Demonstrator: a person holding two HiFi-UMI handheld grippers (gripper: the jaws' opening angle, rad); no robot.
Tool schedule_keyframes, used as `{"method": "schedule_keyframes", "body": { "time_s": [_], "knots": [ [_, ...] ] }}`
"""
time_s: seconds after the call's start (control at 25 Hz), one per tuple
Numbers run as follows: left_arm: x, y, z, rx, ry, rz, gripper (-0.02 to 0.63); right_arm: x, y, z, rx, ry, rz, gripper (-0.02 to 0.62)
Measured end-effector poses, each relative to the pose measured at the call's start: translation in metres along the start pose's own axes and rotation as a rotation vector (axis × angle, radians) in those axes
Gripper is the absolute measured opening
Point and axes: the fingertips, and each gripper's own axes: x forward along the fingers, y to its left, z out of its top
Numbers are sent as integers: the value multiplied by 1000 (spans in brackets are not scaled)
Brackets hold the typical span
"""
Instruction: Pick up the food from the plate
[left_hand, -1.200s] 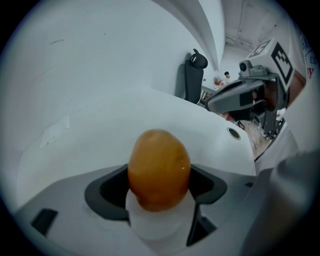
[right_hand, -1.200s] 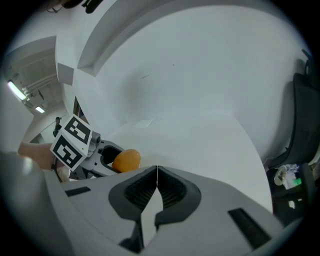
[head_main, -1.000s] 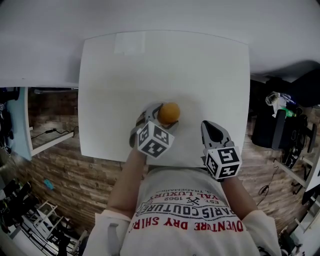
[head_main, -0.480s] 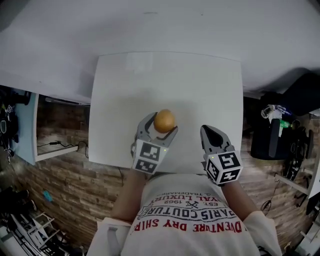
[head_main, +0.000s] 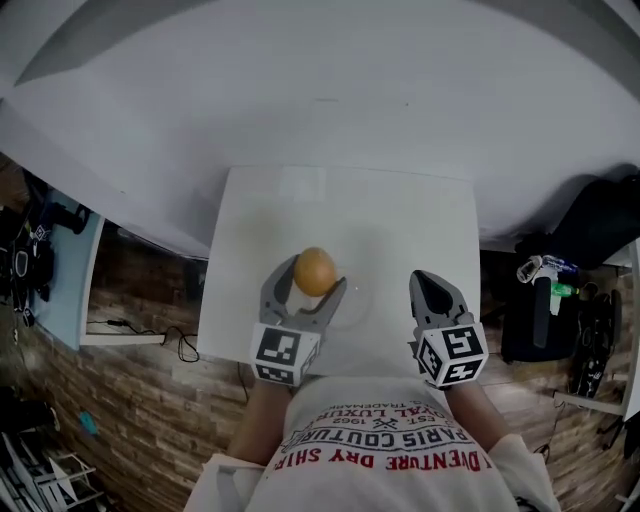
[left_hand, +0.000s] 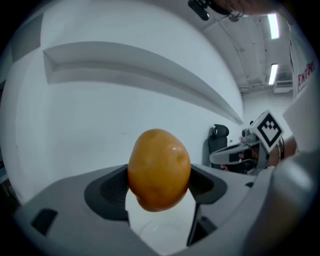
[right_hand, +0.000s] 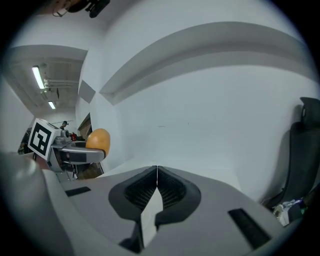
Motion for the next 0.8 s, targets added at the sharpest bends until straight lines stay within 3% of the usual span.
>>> {"method": "schedule_keyframes", "body": {
  "time_s": [0.2, 0.4, 0.56, 0.8],
  "knots": [
    [-18, 19, 37, -6, -125, 95, 354, -8, 6, 24, -30, -92, -22, 14],
    [-26, 22, 58, -9, -191, 123, 354, -14, 10, 40, -45, -157, -35, 12],
    [-29, 25, 65, -31, -227, 128, 354, -19, 15, 54, -39, -226, -19, 12],
    [-28, 28, 63, -49, -220, 118, 354, -19, 17, 50, -41, -204, -33, 12]
  ]
}}
